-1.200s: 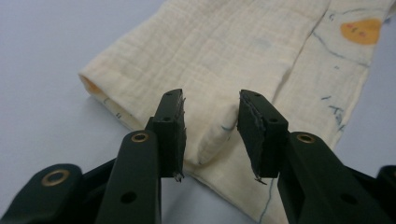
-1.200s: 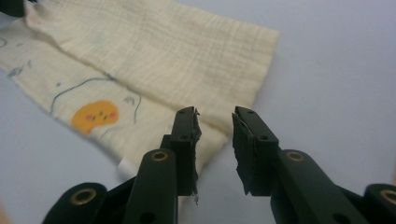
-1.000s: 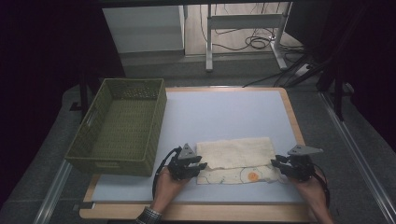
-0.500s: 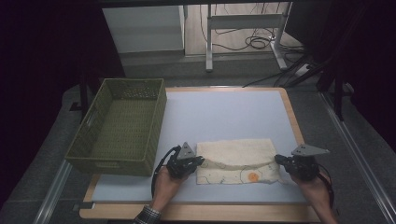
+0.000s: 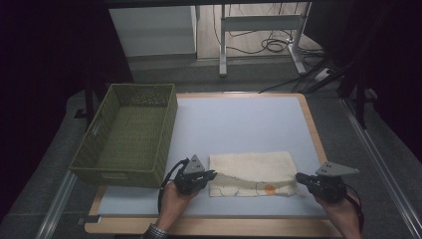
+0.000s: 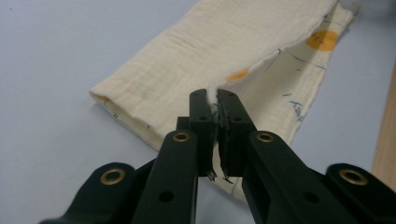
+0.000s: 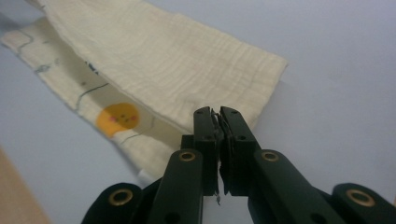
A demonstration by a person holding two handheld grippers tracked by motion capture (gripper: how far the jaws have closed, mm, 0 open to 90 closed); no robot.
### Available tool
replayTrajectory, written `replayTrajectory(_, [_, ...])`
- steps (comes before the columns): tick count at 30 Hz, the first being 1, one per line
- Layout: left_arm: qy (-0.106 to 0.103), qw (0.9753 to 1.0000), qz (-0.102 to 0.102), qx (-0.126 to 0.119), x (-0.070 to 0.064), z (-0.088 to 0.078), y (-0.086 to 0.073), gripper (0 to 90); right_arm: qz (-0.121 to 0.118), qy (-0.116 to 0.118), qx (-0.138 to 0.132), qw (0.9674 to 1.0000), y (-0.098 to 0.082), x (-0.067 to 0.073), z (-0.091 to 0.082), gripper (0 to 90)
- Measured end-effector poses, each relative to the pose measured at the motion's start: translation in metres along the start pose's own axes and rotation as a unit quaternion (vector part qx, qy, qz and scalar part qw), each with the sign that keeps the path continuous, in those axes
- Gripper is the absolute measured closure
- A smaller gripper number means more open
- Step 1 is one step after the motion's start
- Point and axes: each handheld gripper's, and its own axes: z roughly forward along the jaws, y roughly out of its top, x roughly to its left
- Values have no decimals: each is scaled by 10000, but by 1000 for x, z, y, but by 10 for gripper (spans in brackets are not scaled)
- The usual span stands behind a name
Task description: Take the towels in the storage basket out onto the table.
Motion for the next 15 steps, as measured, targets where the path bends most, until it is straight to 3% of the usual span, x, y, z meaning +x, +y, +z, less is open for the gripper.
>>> replayTrajectory(5, [-171,9998,41,130,-9,-2,-7,847,-92,48,87,9999,-7,13,-9,855])
replayTrajectory(8, [-313,9988,-8,386,-12,6,-15,792,-34,62,228,9997,-17,13,-4,849])
replayTrajectory(10, [-279,9983,-50,501,-11,9,-21,709,57,110,316,9994,-24,11,2,826])
replayTrajectory(12, [-304,9984,-143,463,-7,6,-25,576,119,162,390,9990,-29,9,7,763])
replayTrajectory(15, [-332,9985,-242,368,-3,-4,-26,469,98,127,293,9994,-26,8,1,709])
